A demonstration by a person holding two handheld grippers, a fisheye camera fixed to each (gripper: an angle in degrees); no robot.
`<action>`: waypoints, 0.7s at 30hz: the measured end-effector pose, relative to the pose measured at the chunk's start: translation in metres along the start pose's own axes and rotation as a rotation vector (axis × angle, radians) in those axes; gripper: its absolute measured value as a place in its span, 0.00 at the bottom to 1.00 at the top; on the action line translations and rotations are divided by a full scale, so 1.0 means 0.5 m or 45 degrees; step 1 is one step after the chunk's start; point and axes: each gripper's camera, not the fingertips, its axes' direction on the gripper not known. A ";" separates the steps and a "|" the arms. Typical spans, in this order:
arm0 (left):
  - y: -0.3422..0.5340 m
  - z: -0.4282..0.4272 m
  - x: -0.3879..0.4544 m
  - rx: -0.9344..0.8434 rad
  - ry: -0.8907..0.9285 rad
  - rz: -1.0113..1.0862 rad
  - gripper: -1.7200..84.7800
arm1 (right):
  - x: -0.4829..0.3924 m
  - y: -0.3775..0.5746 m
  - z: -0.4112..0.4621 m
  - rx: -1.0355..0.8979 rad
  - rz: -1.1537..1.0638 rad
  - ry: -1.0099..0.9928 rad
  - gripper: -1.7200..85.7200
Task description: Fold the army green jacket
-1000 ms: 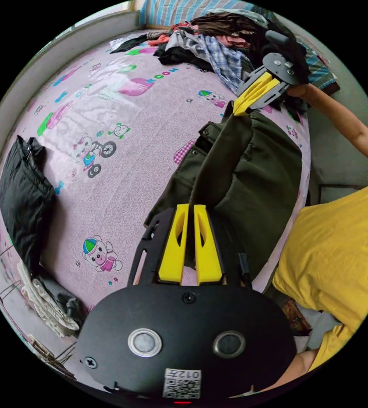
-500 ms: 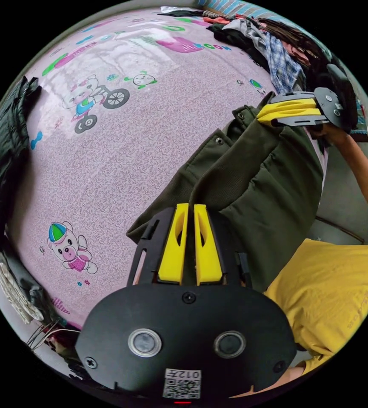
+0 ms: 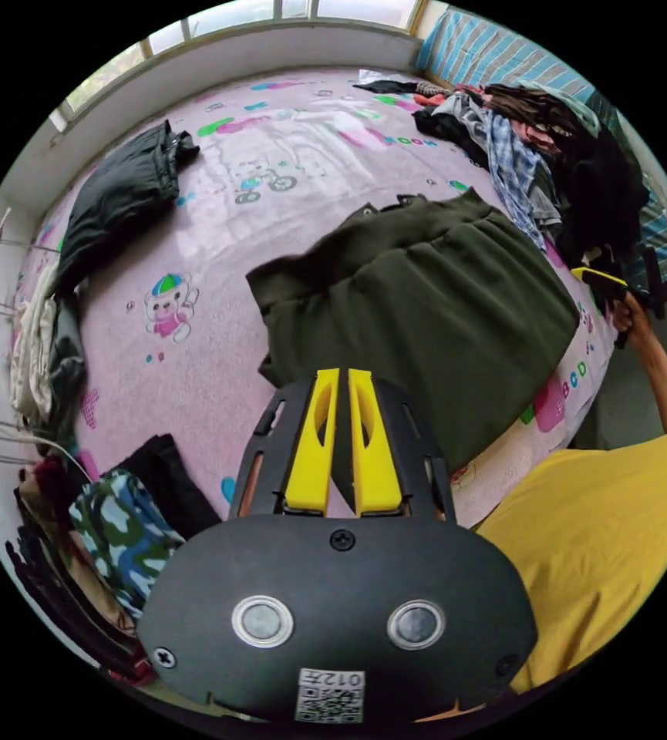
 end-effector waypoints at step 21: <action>0.345 0.092 -0.116 -0.005 0.564 -0.336 0.08 | 0.207 0.037 0.112 -0.241 0.078 -0.449 0.05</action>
